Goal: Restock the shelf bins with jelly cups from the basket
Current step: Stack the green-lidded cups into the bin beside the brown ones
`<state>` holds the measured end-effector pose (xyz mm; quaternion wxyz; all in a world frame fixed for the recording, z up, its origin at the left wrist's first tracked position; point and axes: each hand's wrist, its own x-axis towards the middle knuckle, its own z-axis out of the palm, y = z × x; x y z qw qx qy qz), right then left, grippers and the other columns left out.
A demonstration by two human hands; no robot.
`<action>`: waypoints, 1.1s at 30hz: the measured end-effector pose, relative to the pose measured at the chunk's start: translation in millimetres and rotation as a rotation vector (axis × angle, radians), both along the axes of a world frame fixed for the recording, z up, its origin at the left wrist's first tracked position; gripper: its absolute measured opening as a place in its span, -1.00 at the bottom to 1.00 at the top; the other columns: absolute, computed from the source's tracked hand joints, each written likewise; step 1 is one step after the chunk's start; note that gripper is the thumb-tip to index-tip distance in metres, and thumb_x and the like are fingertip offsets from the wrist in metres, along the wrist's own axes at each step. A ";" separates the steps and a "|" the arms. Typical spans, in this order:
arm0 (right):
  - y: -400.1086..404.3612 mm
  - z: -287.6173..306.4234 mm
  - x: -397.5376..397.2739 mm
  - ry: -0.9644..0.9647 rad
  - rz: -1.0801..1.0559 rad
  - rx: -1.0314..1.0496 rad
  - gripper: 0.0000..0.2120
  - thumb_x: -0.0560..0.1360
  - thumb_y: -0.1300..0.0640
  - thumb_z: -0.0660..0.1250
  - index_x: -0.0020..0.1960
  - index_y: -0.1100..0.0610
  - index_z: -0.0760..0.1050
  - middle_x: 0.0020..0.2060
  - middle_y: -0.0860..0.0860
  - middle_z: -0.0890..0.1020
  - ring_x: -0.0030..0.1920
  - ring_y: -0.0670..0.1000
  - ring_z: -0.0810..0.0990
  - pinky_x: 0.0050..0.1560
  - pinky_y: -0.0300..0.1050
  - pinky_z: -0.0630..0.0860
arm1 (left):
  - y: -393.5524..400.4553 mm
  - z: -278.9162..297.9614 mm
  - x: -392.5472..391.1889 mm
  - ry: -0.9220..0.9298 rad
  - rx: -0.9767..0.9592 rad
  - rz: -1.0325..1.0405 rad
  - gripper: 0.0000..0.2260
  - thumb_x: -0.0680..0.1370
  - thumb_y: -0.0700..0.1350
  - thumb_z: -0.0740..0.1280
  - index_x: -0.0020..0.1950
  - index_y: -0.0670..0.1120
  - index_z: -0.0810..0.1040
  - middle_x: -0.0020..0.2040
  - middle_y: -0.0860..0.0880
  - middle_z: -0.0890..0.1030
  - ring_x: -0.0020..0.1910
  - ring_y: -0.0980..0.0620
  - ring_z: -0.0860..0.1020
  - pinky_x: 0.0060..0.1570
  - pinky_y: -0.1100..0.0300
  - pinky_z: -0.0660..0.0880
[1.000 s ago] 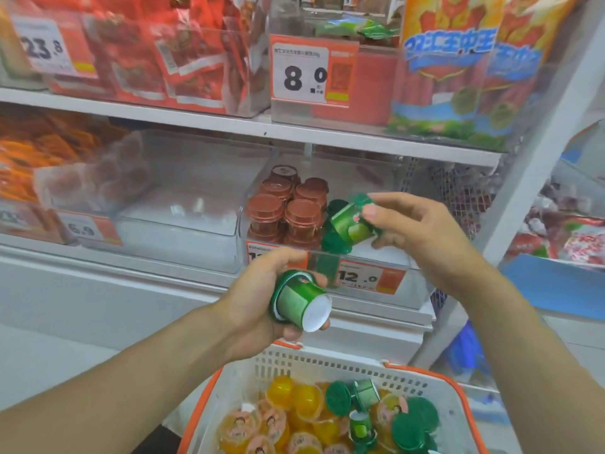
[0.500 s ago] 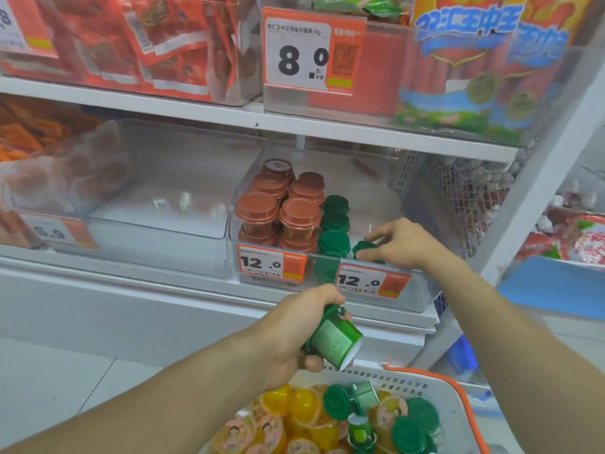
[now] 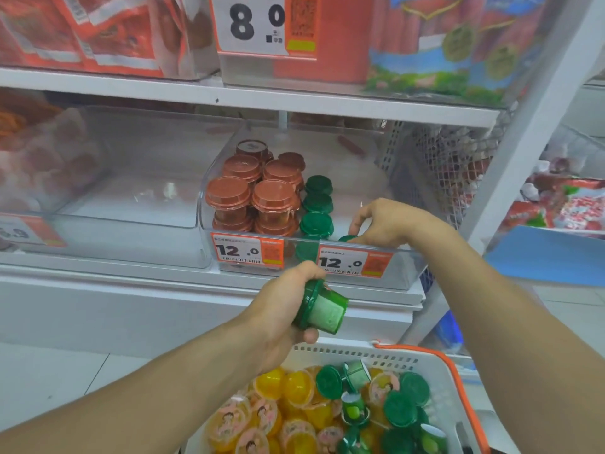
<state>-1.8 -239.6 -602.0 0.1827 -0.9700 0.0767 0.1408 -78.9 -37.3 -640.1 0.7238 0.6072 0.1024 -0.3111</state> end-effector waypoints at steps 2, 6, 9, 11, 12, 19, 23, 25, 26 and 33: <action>-0.8 -0.1 -2.0 0.004 0.011 0.015 -0.81 0.43 -0.12 0.51 -0.09 -0.04 0.60 -0.24 -0.08 0.64 -0.22 -0.05 0.61 -0.30 -0.19 0.47 | -0.6 2.4 -0.9 -0.031 -0.046 0.053 -0.84 0.56 -0.07 0.32 0.04 -0.14 0.58 -0.36 -0.06 0.57 -0.41 -0.01 0.50 -0.60 0.21 0.28; -4.1 -1.5 -4.7 0.000 0.011 0.058 -0.84 0.48 -0.10 0.46 -0.05 -0.02 0.66 -0.13 -0.01 0.69 -0.13 0.02 0.63 -0.25 -0.17 0.50 | 0.4 8.7 -1.7 -0.045 -0.113 0.109 -0.79 0.57 -0.07 0.33 0.11 -0.16 0.61 -0.06 -0.16 0.67 -0.19 -0.11 0.66 -0.47 0.15 0.50; -3.5 2.7 -4.4 -0.116 0.009 0.057 -0.77 0.49 -0.10 0.46 0.04 0.02 0.65 -0.03 -0.03 0.66 -0.06 0.01 0.61 -0.02 -0.15 0.49 | 0.5 10.1 -2.2 0.002 -0.180 0.135 -0.73 0.56 -0.06 0.39 0.17 -0.21 0.56 0.13 -0.29 0.62 0.05 -0.29 0.67 -0.30 0.10 0.62; 3.0 13.2 -8.0 -0.301 0.025 0.133 -0.77 0.49 -0.08 0.45 0.05 0.03 0.64 -0.05 -0.03 0.68 -0.09 -0.01 0.62 0.04 -0.11 0.53 | -1.2 11.8 -2.1 0.002 -0.228 0.157 -0.68 0.52 -0.03 0.44 0.18 -0.20 0.59 0.16 -0.26 0.63 0.09 -0.24 0.66 -0.15 0.03 0.65; 7.8 21.1 -12.0 -0.346 0.061 0.241 -0.79 0.49 -0.07 0.45 0.02 0.04 0.65 -0.08 -0.03 0.70 -0.13 0.00 0.65 0.02 -0.07 0.58 | -2.1 13.1 -2.3 -0.007 -0.253 0.167 -0.67 0.50 -0.01 0.46 0.19 -0.16 0.61 0.14 -0.21 0.66 0.08 -0.17 0.67 -0.08 0.01 0.65; 42.2 59.1 -43.5 0.060 0.470 0.329 -0.64 0.38 -0.07 0.55 0.10 0.04 0.59 -0.10 0.01 0.72 -0.26 -0.14 0.66 -0.20 -0.21 0.57 | -7.4 20.9 -0.8 -0.091 -0.397 0.278 -0.58 0.50 0.10 0.38 0.17 -0.21 0.61 0.06 -0.18 0.71 0.05 -0.11 0.69 0.01 0.01 0.64; 43.7 54.6 -38.8 -0.001 0.427 0.320 -0.66 0.40 0.09 0.56 0.14 0.07 0.59 -0.11 0.05 0.72 -0.34 -0.12 0.64 -0.19 -0.17 0.60 | -2.7 23.8 1.5 -0.116 -0.381 0.303 -0.67 0.53 0.06 0.38 0.13 -0.17 0.62 0.00 -0.15 0.72 0.05 -0.11 0.69 0.01 -0.05 0.65; 40.6 52.4 -35.8 -0.018 0.362 0.368 -0.64 0.44 0.16 0.53 0.21 0.07 0.58 -0.08 0.06 0.71 -0.32 -0.09 0.65 -0.19 -0.17 0.62 | 1.2 23.5 3.7 -0.127 -0.364 0.312 -0.74 0.56 -0.04 0.37 0.13 -0.18 0.61 0.00 -0.17 0.72 0.05 -0.12 0.69 0.03 -0.05 0.65; 40.2 52.4 -34.9 -0.038 0.321 0.384 -0.64 0.46 0.17 0.51 0.24 0.06 0.57 -0.07 0.05 0.71 -0.29 -0.06 0.67 -0.16 -0.16 0.64 | 2.7 23.3 4.4 -0.125 -0.358 0.318 -0.75 0.56 -0.08 0.37 0.16 -0.20 0.60 0.04 -0.20 0.70 0.06 -0.14 0.69 0.04 -0.06 0.64; 56.0 70.6 -49.6 -0.082 0.394 0.192 -0.54 0.32 -0.22 0.53 0.17 -0.10 0.61 -0.10 -0.19 0.63 -0.12 -0.07 0.70 -0.25 -0.39 0.51 | -0.5 28.4 0.3 -0.167 -0.401 0.295 -0.74 0.54 -0.07 0.38 0.09 -0.23 0.64 0.04 -0.16 0.72 0.06 -0.08 0.69 0.07 0.01 0.63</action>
